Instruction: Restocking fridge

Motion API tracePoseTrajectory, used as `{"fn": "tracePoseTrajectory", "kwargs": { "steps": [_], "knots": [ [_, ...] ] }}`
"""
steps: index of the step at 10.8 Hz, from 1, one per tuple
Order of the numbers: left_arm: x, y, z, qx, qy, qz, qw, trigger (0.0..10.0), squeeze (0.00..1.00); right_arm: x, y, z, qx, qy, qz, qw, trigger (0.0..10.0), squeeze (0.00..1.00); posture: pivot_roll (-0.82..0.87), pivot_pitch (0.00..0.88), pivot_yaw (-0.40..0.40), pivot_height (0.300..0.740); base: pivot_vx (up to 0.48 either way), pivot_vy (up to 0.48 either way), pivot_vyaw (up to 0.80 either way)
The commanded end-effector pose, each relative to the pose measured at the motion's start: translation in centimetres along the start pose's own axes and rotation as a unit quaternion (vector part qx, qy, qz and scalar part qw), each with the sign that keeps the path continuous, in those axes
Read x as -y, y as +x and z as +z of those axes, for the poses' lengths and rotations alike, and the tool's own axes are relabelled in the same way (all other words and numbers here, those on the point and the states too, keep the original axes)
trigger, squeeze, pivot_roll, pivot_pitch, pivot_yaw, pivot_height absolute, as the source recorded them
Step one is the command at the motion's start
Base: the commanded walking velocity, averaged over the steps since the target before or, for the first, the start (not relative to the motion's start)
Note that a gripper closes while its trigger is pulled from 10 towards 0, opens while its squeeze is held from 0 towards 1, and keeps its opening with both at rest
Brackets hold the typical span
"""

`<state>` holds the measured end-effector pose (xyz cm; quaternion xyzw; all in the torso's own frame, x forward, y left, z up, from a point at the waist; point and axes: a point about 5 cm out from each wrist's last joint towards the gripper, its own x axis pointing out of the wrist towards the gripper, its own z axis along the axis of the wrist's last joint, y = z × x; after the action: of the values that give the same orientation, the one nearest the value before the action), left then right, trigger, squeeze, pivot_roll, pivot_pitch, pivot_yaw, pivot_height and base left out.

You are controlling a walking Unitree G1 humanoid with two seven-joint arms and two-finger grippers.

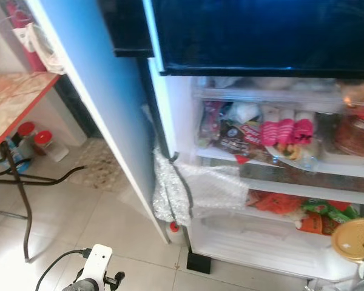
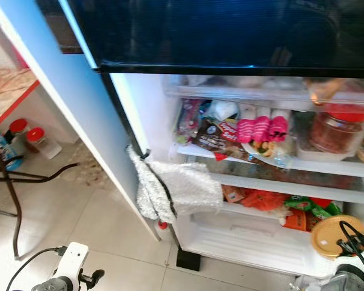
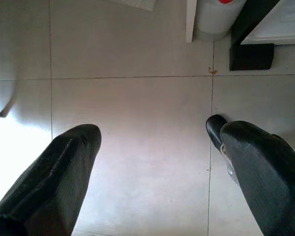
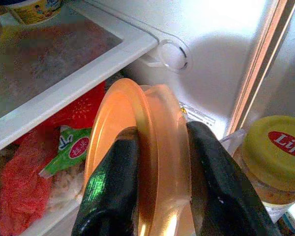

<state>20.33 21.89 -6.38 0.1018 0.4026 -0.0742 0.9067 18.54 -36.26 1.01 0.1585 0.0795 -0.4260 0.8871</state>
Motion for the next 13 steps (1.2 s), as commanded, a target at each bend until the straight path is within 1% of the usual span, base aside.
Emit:
{"fn": "tracePoseTrajectory", "kwargs": {
  "steps": [1,4,6,7,8,9,10,11,12,13],
  "knots": [
    [-0.7,-0.4,-0.9,-0.017,0.011,0.008,1.0,10.0,0.0,2.4,-0.2,0.1,0.001,0.003,-0.059,0.998,10.0,0.0,-0.21,0.087,0.134,0.74,0.0,0.0,0.0],
    [-0.7,-0.4,-0.9,-0.016,0.012,0.01,1.0,10.0,0.0,3.7,-0.3,0.5,0.013,-0.008,-0.107,0.994,10.0,0.0,-0.21,0.089,0.135,0.74,0.0,0.0,0.0],
    [-0.7,-0.4,-0.9,-0.016,0.012,0.01,1.0,10.0,0.0,4.6,-0.5,0.7,0.019,-0.01,-0.145,0.989,10.0,0.0,-0.21,0.09,0.134,0.74,0.0,0.0,0.0],
    [-0.7,-0.4,-0.9,-0.016,0.012,0.01,1.0,10.0,0.0,4.7,-0.6,0.6,0.02,-0.011,-0.153,0.988,10.0,0.0,-0.21,0.09,0.134,0.74,0.0,0.0,0.0],
    [-0.7,-0.4,-0.8,-0.016,0.012,0.01,1.0,10.0,0.0,3.9,-0.6,0.1,0.01,-0.001,-0.127,0.992,10.0,0.0,-0.21,0.092,0.136,0.74,0.0,0.0,0.0],
    [-0.7,-0.3,-0.8,-0.016,0.012,0.01,1.0,10.0,0.0,2.2,-0.6,-0.6,-0.004,0.029,-0.068,0.997,10.0,0.0,-0.21,0.092,0.136,0.74,0.0,0.0,0.0],
    [-0.7,-0.4,-0.9,-0.016,0.012,0.009,1.0,10.0,0.0,-0.7,-0.9,-1.9,-0.038,0.064,0.031,0.997,10.0,0.0,-0.21,0.093,0.136,0.74,0.0,0.0,0.0],
    [-0.7,-0.4,-0.9,-0.016,0.011,0.008,1.0,10.0,0.0,-2.4,-1.4,-2.7,-0.054,0.07,0.099,0.991,10.0,0.0,-0.21,0.093,0.136,0.74,0.0,0.0,0.0],
    [-0.7,-0.4,-0.9,-0.017,0.011,0.008,1.0,10.0,0.0,-3.3,-1.7,-3.1,-0.062,0.094,0.131,0.985,10.0,0.0,-0.21,0.094,0.137,0.74,0.0,0.0,0.0],
    [-0.7,-0.4,-0.9,-0.016,0.01,0.007,1.0,10.0,0.0,-3.8,-1.8,-3.1,-0.063,0.122,0.144,0.98,10.0,0.0,-0.21,0.094,0.137,0.74,0.0,0.0,0.0]
  ]
}}
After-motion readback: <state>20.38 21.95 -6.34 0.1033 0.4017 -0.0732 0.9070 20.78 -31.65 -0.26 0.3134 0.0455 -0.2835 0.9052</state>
